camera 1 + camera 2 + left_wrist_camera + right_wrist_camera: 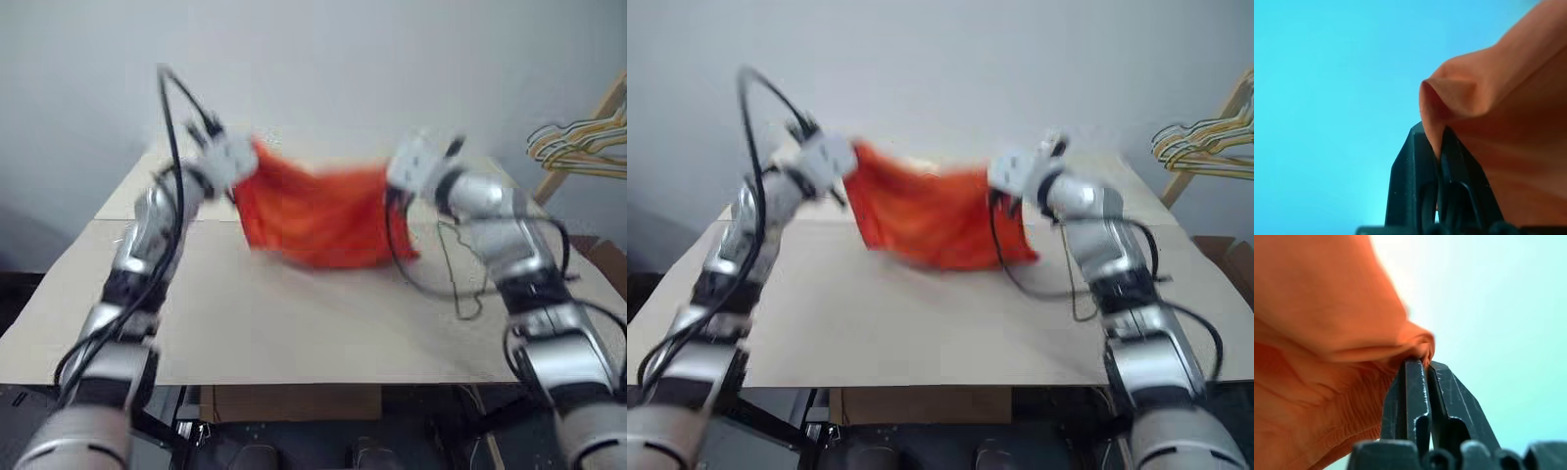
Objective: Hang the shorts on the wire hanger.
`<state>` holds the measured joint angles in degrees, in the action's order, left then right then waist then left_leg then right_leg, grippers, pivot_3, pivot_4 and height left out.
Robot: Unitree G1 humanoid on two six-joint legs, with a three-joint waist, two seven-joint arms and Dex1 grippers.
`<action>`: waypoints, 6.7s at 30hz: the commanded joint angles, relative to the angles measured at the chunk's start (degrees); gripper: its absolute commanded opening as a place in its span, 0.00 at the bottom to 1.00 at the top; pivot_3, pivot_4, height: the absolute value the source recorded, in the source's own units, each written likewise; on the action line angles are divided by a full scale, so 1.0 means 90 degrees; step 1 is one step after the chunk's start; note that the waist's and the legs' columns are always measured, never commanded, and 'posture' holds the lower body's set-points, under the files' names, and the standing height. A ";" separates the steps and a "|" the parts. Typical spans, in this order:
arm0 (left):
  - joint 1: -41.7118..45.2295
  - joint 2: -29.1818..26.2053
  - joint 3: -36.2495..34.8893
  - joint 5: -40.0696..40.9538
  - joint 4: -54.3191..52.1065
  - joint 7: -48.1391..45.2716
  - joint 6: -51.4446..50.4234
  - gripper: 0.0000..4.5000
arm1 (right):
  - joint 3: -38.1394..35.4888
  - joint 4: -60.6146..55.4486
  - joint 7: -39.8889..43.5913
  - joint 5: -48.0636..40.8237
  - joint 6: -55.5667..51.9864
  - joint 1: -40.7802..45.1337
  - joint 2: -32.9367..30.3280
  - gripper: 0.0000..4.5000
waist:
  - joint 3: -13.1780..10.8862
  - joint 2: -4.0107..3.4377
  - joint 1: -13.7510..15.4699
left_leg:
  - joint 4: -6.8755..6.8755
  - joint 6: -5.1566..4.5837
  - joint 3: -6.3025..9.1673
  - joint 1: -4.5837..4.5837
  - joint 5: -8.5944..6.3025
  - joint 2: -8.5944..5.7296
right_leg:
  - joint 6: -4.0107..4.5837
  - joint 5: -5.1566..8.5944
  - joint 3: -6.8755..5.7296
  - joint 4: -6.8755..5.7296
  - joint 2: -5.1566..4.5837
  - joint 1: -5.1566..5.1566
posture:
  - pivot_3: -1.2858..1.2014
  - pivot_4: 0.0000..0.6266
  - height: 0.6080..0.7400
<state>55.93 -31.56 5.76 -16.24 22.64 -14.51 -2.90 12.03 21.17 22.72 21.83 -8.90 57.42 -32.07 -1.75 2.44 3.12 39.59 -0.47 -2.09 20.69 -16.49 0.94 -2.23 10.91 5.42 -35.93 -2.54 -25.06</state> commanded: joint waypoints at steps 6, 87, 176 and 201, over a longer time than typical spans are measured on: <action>-0.0212 -0.1108 -0.1342 0.0684 -0.1144 0.0207 0.0820 0.01 | -0.0789 -0.0642 -0.1743 -0.0074 0.1336 -0.0042 -0.0124 0.00 | 0.0021 -0.0009 -0.0151 | -0.0100 0.0078 -0.0004 0.0073 0.0003 -0.0027 | 0.0000 0.0001 -0.0175 -0.0005 -0.0091 -0.0145 | 0.57 0.00 1.00; -0.5001 -0.1691 -0.0887 0.5125 -0.5602 -0.5663 -0.1019 1.00 | -0.1325 0.1241 0.0759 -0.3021 -0.5011 -0.2084 0.0058 0.15 | -0.0049 -0.0038 -0.0423 | 0.0019 -0.0107 -0.0100 -0.0106 -0.0096 -0.0007 | 0.0016 0.0057 -0.0169 0.0030 -0.0090 0.0100 | 0.55 0.00 1.00; -0.1842 0.0716 -0.2537 0.8764 -0.3245 -0.5587 -0.3402 0.00 | -0.0900 -0.2904 0.5507 -0.7495 -0.5047 -0.1562 -0.1024 1.00 | -0.0055 -0.0050 -0.0388 | 0.0041 -0.0101 -0.0047 -0.0046 -0.0094 -0.0018 | -0.0016 0.0009 -0.0198 0.0110 -0.0093 0.0091 | 0.54 0.00 1.00; -0.2009 0.0830 -0.2251 0.8307 -0.3047 -0.5748 -0.3133 0.00 | -0.0818 -0.2862 0.5175 -0.7455 -0.5132 -0.1561 -0.0637 0.01 | -0.0055 -0.0050 -0.0386 | 0.0041 -0.0101 -0.0047 -0.0049 -0.0094 -0.0017 | -0.0015 0.0009 -0.0198 0.0106 -0.0093 0.0091 | 0.54 0.00 1.00</action>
<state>37.99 -23.56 -15.53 60.29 -3.89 -65.48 -32.41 6.10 -4.54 70.17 -45.08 -55.14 42.39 -38.19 -2.24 1.99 -0.36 39.96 -1.38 -2.50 20.24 -17.33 0.80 -2.37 10.99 3.64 -34.97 -3.36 -24.24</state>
